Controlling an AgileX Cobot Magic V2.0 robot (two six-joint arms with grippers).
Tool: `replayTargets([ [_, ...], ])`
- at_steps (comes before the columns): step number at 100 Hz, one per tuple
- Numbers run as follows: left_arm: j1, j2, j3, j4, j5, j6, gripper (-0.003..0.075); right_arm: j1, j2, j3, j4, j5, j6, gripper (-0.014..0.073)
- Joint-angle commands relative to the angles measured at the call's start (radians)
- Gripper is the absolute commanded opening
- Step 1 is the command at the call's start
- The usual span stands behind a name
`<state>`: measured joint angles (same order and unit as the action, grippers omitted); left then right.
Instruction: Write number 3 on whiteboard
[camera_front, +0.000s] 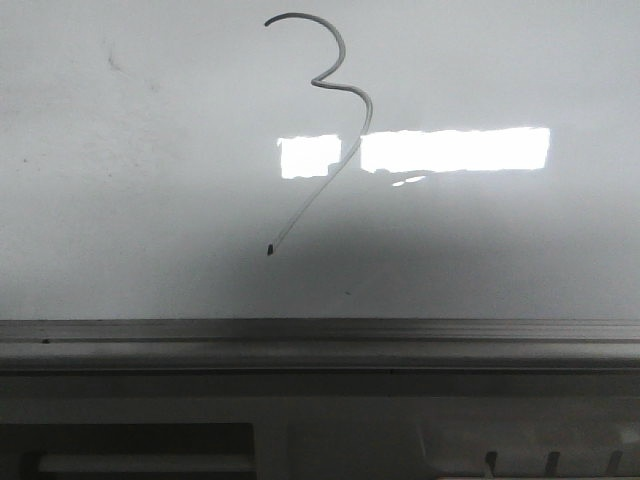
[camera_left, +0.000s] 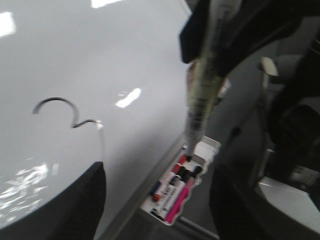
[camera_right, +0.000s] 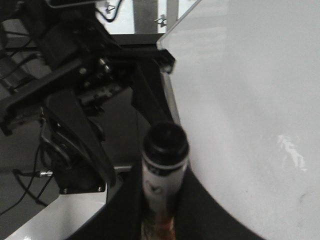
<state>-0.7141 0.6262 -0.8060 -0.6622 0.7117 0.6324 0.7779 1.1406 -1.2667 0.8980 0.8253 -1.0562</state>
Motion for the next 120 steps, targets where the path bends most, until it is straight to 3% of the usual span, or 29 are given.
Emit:
replayTargets([
  [1, -0.006, 0.084, -0.055, -0.235, 0.045, 0.199, 0.0386, 0.022, -0.01, -0.048, 0.032, -0.003, -0.015, -0.0061],
  [10, -0.006, 0.146, -0.078, -0.317, 0.097, 0.257, 0.0337, 0.059, -0.01, -0.048, 0.032, -0.008, -0.02, -0.0061],
  [31, -0.006, 0.219, -0.117, -0.353, 0.124, 0.257, 0.0258, 0.13, -0.006, -0.048, 0.032, -0.022, -0.022, -0.0061],
  [56, -0.006, 0.219, -0.121, -0.353, 0.149, 0.257, 0.0118, 0.136, -0.006, -0.048, 0.028, -0.022, -0.022, -0.0061],
  [81, -0.006, 0.219, -0.121, -0.347, 0.174, 0.257, 0.0088, 0.136, -0.006, -0.048, 0.027, -0.022, -0.022, -0.0061],
  [93, -0.006, 0.219, -0.121, -0.345, 0.179, 0.257, -0.0019, 0.136, -0.006, -0.048, 0.027, -0.022, -0.022, -0.006],
  [97, -0.006, 0.219, -0.121, -0.34, 0.179, 0.257, -0.0021, 0.136, -0.006, -0.048, 0.027, -0.022, -0.022, -0.0053],
  [102, -0.006, 0.219, -0.121, -0.335, 0.177, 0.257, -0.0021, 0.136, -0.006, -0.048, 0.027, -0.022, -0.022, -0.0007],
  [109, -0.006, 0.219, -0.121, -0.322, 0.157, 0.25, -0.0021, 0.136, -0.006, -0.048, 0.027, -0.027, -0.022, 0.0143],
  [120, -0.006, 0.219, -0.121, -0.283, 0.082, 0.199, -0.0021, 0.131, -0.013, -0.048, 0.027, -0.054, -0.022, 0.0461],
])
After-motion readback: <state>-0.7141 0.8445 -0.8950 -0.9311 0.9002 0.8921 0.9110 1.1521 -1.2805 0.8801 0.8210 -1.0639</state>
